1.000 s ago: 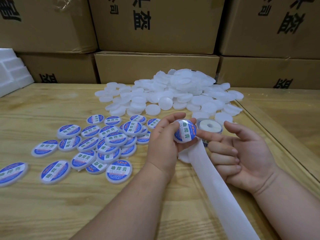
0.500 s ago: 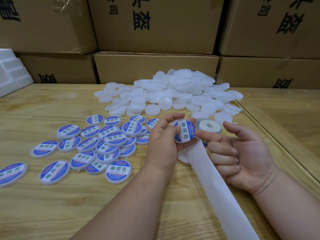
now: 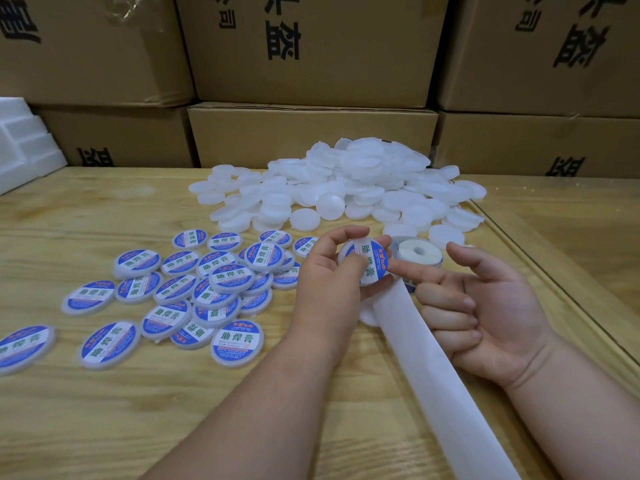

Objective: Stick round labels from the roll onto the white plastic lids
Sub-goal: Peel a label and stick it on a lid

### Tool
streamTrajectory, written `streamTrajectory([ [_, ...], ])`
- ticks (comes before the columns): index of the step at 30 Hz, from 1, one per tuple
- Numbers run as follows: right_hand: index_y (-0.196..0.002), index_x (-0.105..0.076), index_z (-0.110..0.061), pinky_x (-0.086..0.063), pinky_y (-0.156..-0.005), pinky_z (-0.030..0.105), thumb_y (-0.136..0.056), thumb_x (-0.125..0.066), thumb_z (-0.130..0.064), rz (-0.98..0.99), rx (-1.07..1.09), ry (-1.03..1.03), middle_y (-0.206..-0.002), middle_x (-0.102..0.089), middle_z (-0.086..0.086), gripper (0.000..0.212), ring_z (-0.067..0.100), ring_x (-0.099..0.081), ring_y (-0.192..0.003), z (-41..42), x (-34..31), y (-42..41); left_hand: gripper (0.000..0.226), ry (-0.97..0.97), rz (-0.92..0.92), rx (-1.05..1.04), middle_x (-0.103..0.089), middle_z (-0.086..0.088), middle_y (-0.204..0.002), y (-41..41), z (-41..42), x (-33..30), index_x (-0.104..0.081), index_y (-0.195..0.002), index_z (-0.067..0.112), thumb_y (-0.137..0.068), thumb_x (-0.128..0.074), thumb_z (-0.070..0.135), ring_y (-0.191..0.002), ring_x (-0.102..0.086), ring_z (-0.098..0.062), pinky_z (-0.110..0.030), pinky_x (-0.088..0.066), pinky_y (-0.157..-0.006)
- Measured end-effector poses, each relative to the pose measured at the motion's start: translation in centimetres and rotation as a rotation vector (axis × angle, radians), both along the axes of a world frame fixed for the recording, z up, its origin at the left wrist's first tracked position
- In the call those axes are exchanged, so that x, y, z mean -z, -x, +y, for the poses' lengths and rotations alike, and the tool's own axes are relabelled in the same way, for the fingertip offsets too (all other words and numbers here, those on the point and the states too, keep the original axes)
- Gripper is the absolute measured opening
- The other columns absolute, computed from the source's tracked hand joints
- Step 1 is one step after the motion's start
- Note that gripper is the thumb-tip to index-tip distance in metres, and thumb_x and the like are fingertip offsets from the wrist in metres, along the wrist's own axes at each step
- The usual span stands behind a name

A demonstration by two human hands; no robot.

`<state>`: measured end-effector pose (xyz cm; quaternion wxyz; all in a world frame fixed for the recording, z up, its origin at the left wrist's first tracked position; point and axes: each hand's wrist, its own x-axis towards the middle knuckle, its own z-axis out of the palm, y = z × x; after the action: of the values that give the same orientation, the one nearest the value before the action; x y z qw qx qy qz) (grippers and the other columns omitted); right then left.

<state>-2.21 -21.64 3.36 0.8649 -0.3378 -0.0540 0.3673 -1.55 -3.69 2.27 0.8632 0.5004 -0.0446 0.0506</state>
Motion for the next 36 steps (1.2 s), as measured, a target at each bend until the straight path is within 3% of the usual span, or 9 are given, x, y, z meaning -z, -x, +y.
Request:
streamTrajectory([
  [7,-0.141,-0.056,-0.001,-0.017,-0.036,0.018,-0.075,-0.08,-0.033,-0.015,-0.024,-0.029,-0.054,-0.024,-0.005,0.077,0.008,-0.017,-0.044,0.1,0.0,0.1,0.043,-0.009,-0.002,-0.036,-0.078,-0.008,-0.103,0.1,0.1,0.1,-0.06,-0.109,0.015,-0.09,-0.04,-0.017,-0.101,-0.074,-0.022,-0.029,-0.061,-0.071],
  [12,-0.143,-0.056,-0.009,-0.018,-0.037,0.018,-0.081,-0.07,-0.038,0.0,0.035,-0.063,-0.055,-0.026,-0.005,0.07,0.008,-0.017,-0.045,-0.3,0.2,-0.1,0.039,0.077,0.011,-0.101,-0.078,-0.004,-0.103,-0.4,0.5,0.2,-0.056,-0.119,0.023,-0.093,-0.06,-0.007,-0.098,-0.075,-0.021,-0.028,-0.06,-0.071],
  [16,-0.133,-0.063,-0.012,-0.018,-0.035,0.019,-0.086,-0.056,-0.044,-0.014,0.144,-0.037,-0.054,-0.03,-0.006,0.058,0.007,-0.016,-0.045,-0.2,0.4,-0.3,0.033,0.091,0.057,-0.142,-0.079,-0.001,-0.101,-0.7,0.8,0.2,-0.066,-0.114,0.019,-0.087,-0.075,0.003,-0.095,-0.076,-0.019,-0.026,-0.06,-0.071],
  [19,-0.119,-0.068,-0.012,-0.018,-0.035,0.02,-0.085,-0.057,-0.042,-0.012,0.27,-0.023,-0.055,-0.03,-0.006,0.047,0.008,-0.015,-0.044,0.0,0.4,-0.3,0.017,0.116,0.1,-0.179,-0.079,-0.004,-0.096,-0.8,1.0,0.0,-0.067,-0.111,0.019,-0.095,-0.069,0.024,-0.087,-0.077,-0.02,-0.023,-0.058,-0.061],
  [21,-0.112,-0.07,-0.012,-0.017,-0.035,0.02,-0.084,-0.057,-0.04,-0.011,0.336,-0.019,-0.056,-0.027,-0.007,0.042,0.008,-0.014,-0.044,0.1,0.4,-0.3,0.02,0.075,0.12,-0.185,-0.079,-0.006,-0.092,-0.9,1.0,-0.1,-0.065,-0.111,0.027,-0.102,-0.055,0.041,-0.07,-0.076,-0.019,-0.024,-0.055,-0.05],
  [23,-0.107,-0.071,-0.013,-0.018,-0.034,0.02,-0.083,-0.058,-0.039,-0.004,0.374,-0.02,-0.057,-0.026,-0.008,0.038,0.008,-0.013,-0.044,0.1,0.4,-0.3,0.028,0.009,0.127,-0.194,-0.079,-0.005,-0.084,-1.0,1.1,0.1,-0.062,-0.108,0.033,-0.103,-0.044,0.054,-0.043,-0.06,-0.015,-0.023,-0.046,-0.04],
  [25,-0.105,-0.071,-0.013,-0.019,-0.033,0.021,-0.083,-0.058,-0.039,0.0,0.391,-0.016,-0.057,-0.025,-0.008,0.036,0.008,-0.013,-0.044,0.1,0.4,-0.3,0.03,0.009,0.138,-0.214,-0.073,0.0,-0.069,-1.1,1.1,0.3,-0.062,-0.104,0.037,-0.101,-0.042,0.059,-0.035,-0.041,-0.014,-0.022,-0.038,-0.039],
  [29,-0.102,-0.072,-0.013,-0.02,-0.033,0.021,-0.083,-0.058,-0.038,0.004,0.403,-0.013,-0.058,-0.025,-0.008,0.034,0.008,-0.015,-0.044,0.2,0.4,-0.2,0.014,0.074,0.131,-0.247,-0.056,0.004,-0.058,-1.4,1.2,0.5,-0.054,-0.116,0.044,-0.104,-0.049,0.047,-0.039,-0.035,-0.014,-0.023,-0.034,-0.04],
  [36,-0.096,-0.072,-0.013,-0.014,-0.037,0.021,-0.078,-0.061,-0.035,-0.026,0.514,0.086,-0.059,-0.023,-0.006,0.03,0.009,-0.013,-0.044,0.6,0.4,-0.2,0.07,0.211,0.175,-0.396,-0.067,0.001,-0.078,-2.0,1.6,0.8,-0.025,-0.143,0.057,-0.1,-0.054,0.011,-0.049,-0.048,-0.013,-0.026,-0.046,-0.046],
])
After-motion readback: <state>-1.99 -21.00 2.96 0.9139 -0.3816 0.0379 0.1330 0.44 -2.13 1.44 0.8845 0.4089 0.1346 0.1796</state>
